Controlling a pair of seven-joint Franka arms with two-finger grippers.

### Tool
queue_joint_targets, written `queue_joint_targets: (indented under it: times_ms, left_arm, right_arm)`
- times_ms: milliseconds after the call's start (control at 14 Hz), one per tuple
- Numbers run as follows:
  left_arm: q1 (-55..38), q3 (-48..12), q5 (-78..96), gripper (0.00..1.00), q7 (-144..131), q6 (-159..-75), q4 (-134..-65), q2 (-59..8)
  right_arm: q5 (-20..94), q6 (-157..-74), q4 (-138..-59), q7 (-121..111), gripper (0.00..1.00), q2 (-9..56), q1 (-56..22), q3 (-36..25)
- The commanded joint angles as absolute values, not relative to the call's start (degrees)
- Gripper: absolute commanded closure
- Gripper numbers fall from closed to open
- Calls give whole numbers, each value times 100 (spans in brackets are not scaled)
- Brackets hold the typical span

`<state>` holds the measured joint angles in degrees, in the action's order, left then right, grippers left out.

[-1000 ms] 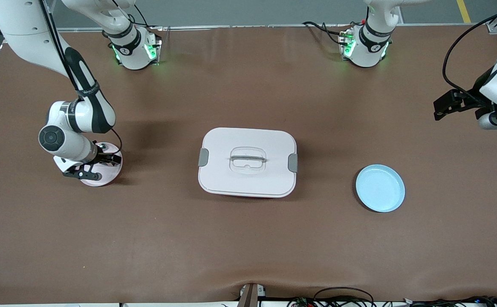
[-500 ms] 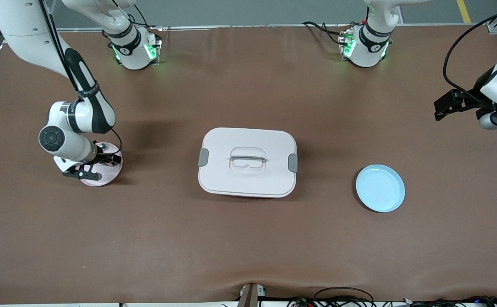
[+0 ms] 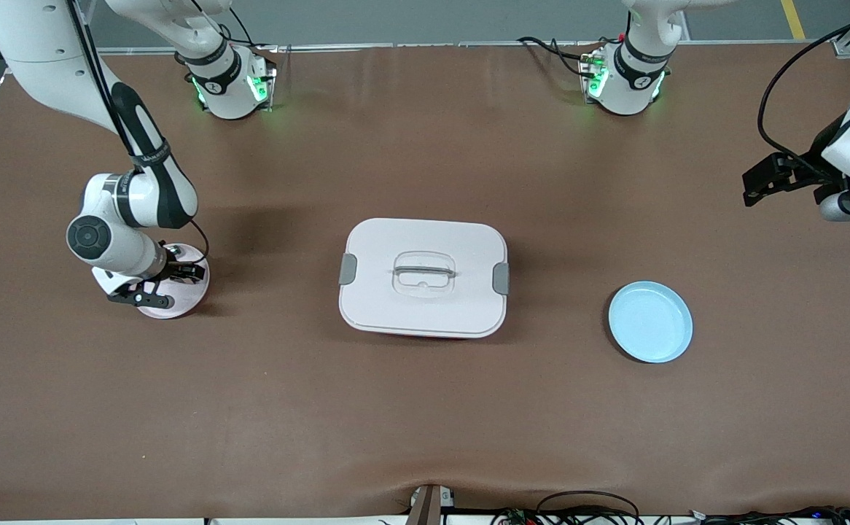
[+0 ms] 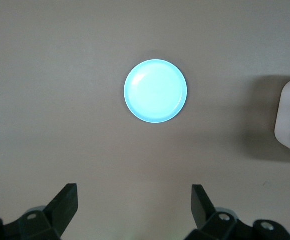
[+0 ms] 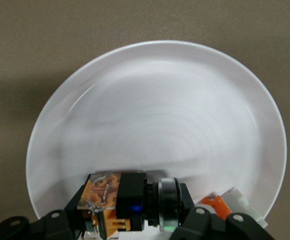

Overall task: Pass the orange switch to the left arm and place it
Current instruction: 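Lift the switch with the right gripper and carry it above the box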

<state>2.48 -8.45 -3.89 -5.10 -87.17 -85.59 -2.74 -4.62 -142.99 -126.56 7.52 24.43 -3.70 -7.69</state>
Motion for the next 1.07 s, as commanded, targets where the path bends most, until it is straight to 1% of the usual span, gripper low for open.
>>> queue_joint_targets:
  times_ms: [0, 143, 286, 429, 643, 857, 1000]
  left_arm:
    - [237, -870, -501, 0, -580, -8693, -8525, -220]
    - [237, -888, -501, 0, -580, -8623, -8552, -185]
    - [246, -888, -501, 0, -580, -8552, -8552, -158]
    - [246, -888, -501, 0, -580, -8543, -8552, -158]
    - [246, -888, -501, 0, -580, -8508, -8552, -158]
    - [255, -888, -501, 0, -580, -8438, -8552, -149]
    - [255, -888, -492, 0, -580, -8438, -8552, -149]
  right_arm:
    - [-606, -14230, -12604, 739, 63, 2409, -316, -738]
    - [-606, -14081, -12569, 572, 63, 2277, -316, -738]
    - [-606, -13565, -12359, 545, 61, 2102, -316, -730]
    - [-606, -12670, -12043, 562, 60, 1908, -369, -721]
    - [-598, -11167, -11367, 642, 60, 1688, -562, -686]
    - [-536, -9472, -10305, 1254, 61, 1608, -904, -677]
    - [-475, -8512, -9618, 1930, 61, 1626, -1316, -677]
